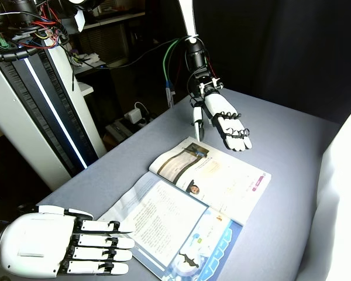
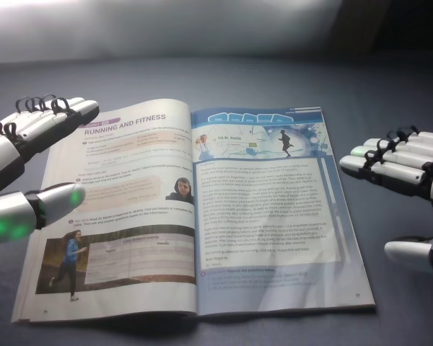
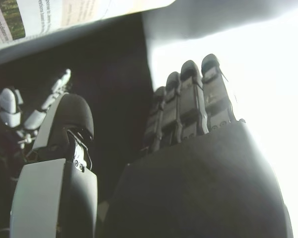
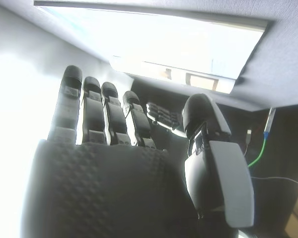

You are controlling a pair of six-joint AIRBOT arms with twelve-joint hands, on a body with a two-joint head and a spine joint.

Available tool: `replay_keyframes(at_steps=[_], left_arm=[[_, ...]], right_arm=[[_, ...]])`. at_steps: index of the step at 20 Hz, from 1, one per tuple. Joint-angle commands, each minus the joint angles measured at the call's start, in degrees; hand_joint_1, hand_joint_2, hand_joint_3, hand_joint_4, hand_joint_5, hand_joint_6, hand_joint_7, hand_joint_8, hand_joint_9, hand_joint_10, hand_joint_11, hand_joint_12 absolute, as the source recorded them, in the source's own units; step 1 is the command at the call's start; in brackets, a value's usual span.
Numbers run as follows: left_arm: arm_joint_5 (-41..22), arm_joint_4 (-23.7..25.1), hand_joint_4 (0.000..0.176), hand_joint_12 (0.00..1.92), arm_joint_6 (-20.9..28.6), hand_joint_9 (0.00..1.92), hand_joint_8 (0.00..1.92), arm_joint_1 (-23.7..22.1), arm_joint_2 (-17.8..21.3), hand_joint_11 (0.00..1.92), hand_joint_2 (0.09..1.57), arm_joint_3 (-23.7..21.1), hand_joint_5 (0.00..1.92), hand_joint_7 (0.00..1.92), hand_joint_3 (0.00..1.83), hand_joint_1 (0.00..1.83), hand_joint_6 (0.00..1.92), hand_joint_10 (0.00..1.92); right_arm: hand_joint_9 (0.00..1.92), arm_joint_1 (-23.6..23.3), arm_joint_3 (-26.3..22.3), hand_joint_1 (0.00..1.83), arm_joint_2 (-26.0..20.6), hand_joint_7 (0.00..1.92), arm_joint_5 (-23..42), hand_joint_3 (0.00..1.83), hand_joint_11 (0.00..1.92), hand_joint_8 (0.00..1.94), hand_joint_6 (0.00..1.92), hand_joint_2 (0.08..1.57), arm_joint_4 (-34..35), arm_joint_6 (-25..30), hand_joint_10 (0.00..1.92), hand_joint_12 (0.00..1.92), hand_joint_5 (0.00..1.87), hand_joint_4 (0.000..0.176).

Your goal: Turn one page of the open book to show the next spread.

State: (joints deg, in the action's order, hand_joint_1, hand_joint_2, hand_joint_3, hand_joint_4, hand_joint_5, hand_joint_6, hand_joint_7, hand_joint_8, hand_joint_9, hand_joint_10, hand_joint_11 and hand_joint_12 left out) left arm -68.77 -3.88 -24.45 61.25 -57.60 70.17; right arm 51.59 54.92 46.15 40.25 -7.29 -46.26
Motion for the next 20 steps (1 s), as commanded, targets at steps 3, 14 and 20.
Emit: replay_keyframes(at_steps=[3, 14, 20], left_arm=[[-6.1, -0.8, 0.0, 0.0, 0.2, 0.0, 0.0, 0.2, 0.4, 0.0, 1.39, 0.2, 0.0, 0.0, 0.01, 0.23, 0.0, 0.0], [-6.1, -3.0, 0.0, 0.0, 0.4, 0.0, 0.0, 3.4, 1.6, 0.0, 1.41, -0.5, 0.0, 0.0, 0.0, 0.28, 0.0, 0.0], [-7.9, -6.1, 0.0, 0.0, 0.4, 0.0, 0.0, 6.8, 1.6, 0.0, 1.43, -1.4, 0.0, 0.0, 0.01, 0.18, 0.0, 0.0]], right_arm=[[0.0, -1.6, 0.5, 0.24, 0.3, 0.0, 4.0, 0.01, 0.0, 0.0, 0.0, 1.26, -1.2, 0.9, 0.0, 0.0, 0.01, 0.0], [0.0, -6.8, 5.1, 0.04, 7.3, 0.0, -10.0, 0.0, 0.0, 0.0, 0.0, 1.21, -16.3, 9.0, 0.0, 0.0, 0.0, 0.0], [0.0, -8.5, 6.8, 0.06, 11.3, 0.0, -11.4, 0.0, 0.0, 0.0, 0.0, 1.21, -20.6, 10.8, 0.0, 0.0, 0.0, 0.0]])
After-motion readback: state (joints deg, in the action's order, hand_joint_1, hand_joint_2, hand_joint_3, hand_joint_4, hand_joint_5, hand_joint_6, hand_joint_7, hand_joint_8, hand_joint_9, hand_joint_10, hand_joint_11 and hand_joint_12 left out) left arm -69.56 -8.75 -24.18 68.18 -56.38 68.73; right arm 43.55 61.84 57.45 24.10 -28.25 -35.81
